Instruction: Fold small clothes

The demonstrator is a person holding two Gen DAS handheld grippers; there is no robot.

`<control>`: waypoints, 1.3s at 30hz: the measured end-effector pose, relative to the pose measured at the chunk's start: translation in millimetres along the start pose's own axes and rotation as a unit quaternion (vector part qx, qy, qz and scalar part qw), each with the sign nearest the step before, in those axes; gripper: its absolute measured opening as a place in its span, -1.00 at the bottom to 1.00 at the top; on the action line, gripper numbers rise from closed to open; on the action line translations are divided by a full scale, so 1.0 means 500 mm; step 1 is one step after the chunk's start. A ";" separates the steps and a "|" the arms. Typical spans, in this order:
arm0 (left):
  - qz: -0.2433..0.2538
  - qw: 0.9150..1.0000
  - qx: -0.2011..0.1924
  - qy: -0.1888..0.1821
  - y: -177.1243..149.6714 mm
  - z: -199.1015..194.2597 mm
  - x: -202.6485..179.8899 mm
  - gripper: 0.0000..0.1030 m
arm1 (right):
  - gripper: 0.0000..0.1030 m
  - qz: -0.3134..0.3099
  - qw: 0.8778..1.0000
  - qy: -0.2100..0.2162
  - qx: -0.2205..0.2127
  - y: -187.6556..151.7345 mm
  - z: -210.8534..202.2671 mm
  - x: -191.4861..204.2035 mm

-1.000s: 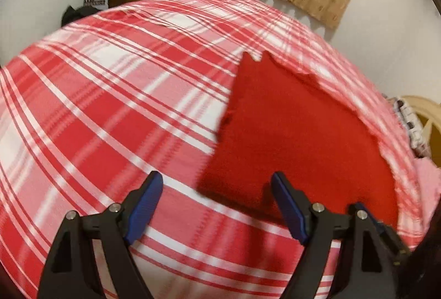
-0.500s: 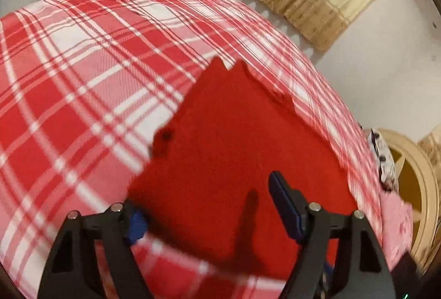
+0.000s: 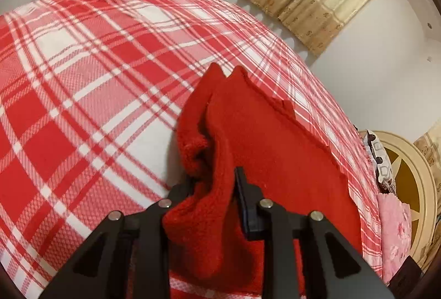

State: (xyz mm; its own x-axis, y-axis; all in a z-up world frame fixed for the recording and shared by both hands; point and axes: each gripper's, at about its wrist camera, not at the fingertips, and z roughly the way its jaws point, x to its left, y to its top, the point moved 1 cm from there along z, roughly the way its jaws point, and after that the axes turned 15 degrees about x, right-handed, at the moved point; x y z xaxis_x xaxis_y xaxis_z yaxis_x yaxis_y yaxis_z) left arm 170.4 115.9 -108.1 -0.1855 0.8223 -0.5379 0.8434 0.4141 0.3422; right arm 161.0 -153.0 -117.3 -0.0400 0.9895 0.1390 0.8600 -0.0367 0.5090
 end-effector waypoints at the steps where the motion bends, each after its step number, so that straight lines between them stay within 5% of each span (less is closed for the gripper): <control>1: 0.005 1.000 -0.002 0.004 0.004 -0.002 -0.004 -0.49 | -0.58 -0.001 1.000 0.003 0.003 0.001 -0.001 0.001; 9: 0.104 0.992 -0.038 0.058 -0.009 -0.026 -0.083 -0.58 | -0.58 0.052 0.997 0.053 -0.020 0.038 -0.081 -0.056; 13: 0.162 0.984 -0.051 0.057 -0.024 -0.033 -0.138 -0.63 | -0.56 0.067 0.994 0.077 -0.031 0.081 -0.120 -0.098; 16: 0.216 0.972 -0.063 0.064 -0.054 -0.029 -0.175 -0.63 | -0.28 0.080 0.993 0.089 -0.019 0.107 -0.114 -0.125; 19: 0.243 0.966 -0.057 0.068 -0.069 -0.014 -0.191 -0.63 | -0.25 0.083 0.990 0.111 -0.001 0.127 -0.099 -0.140; 21: 0.255 0.963 -0.053 0.066 -0.070 -0.006 -0.199 -0.63 | -0.24 0.090 0.987 0.134 0.009 0.139 -0.092 -0.147; 25: 0.272 0.959 -0.049 0.056 -0.076 -0.002 -0.210 -0.63 | 0.14 0.109 0.976 0.187 0.026 0.163 -0.068 -0.158; 33: 0.270 0.961 -0.038 0.051 -0.079 0.013 -0.207 -0.63 | 0.16 0.057 0.954 0.283 0.077 0.273 0.008 -0.086; 39: 0.276 0.959 -0.037 0.044 -0.081 0.018 -0.201 -0.63 | 0.17 0.001 0.955 0.274 0.110 0.321 0.080 -0.020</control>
State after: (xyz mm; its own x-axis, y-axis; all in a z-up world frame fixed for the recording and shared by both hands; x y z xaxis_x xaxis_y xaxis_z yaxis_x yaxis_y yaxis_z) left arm 159.8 13.0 -74.9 0.2342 0.9529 -0.1929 0.7884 -0.0700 0.6112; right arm 319.7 -163.2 -71.1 -0.2463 0.7658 0.5940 0.9443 0.0517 0.3249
